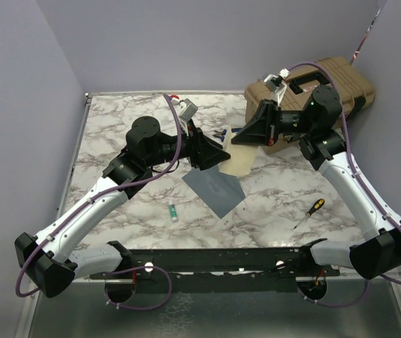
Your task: Place the letter into the envelope and seal it
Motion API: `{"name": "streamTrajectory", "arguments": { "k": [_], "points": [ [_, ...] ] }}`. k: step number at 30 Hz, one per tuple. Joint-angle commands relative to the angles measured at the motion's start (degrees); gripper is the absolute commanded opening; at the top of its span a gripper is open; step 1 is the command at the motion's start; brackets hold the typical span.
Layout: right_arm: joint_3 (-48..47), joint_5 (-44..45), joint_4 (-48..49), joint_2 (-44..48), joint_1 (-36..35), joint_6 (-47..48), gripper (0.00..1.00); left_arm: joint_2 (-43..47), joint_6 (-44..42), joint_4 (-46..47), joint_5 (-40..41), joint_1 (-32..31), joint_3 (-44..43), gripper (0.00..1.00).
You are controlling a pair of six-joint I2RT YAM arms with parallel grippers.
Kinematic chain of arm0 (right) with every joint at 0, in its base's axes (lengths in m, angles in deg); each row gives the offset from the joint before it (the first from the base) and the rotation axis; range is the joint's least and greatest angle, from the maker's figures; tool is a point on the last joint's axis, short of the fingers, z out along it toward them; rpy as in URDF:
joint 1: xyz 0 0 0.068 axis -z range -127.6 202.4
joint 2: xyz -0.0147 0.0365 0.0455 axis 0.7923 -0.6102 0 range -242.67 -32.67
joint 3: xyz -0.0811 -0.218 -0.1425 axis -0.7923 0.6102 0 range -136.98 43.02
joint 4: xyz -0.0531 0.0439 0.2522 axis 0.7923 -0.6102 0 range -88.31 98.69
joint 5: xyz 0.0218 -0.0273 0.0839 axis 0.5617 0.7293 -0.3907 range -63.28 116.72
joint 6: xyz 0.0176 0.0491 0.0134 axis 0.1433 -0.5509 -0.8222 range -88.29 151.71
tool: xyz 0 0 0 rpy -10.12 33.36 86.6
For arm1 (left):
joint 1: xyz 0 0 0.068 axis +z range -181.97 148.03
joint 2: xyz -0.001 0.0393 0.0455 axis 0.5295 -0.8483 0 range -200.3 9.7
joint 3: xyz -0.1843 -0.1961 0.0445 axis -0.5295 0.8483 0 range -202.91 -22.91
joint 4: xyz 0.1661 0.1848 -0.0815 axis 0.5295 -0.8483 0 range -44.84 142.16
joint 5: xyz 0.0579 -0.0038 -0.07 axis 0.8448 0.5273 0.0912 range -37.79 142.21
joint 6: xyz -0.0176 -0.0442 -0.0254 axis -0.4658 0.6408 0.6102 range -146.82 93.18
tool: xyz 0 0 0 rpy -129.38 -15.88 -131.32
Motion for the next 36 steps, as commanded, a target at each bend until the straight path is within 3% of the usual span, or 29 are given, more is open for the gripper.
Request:
{"name": "streamTrajectory", "arguments": {
  "k": [1, 9, 19, 20, 23, 26, 31, 36],
  "points": [
    [-1.1, 4.4, -3.2, -1.0, -0.6, -1.3, 0.0, 0.2, 0.7, 3.6, 0.6, -0.4, 0.3, 0.55],
    [-2.5, 10.6, -9.5, -2.2, -0.7, -2.1, 0.0, -0.3, 1.1, 3.7, 0.5, -0.4, 1.2, 0.47],
    [-1.8, 11.3, -5.6, -2.5, -0.7, -5.8, 0.0, -0.7, 1.4, 3.6, 2.1, -0.4, 2.6, 0.35],
    [-1.8, 11.2, -5.6, -2.5, -0.7, -6.0, 0.0, -0.8, 1.5, 3.6, 2.7, -0.4, 2.6, 0.36],
    [-1.6, 11.2, -5.3, -2.4, -0.7, -6.4, 0.0, -1.0, 2.1, 3.5, 5.2, -0.4, 2.5, 0.51],
    [-1.1, 11.2, -4.4, -2.4, -0.8, -7.0, 0.0, -1.8, 2.6, 3.6, 5.6, -0.4, 2.1, 0.59],
    [-0.7, 11.1, -2.7, -2.5, -1.0, -8.2, 0.0, -3.7, 3.9, 3.6, 3.9, -0.9, 1.7, 0.59],
    [-1.3, 11.5, -3.6, -3.0, -1.3, -8.2, 0.0, -4.3, 4.8, 3.5, 4.0, -1.0, 2.2, 0.44]
  ]
}}
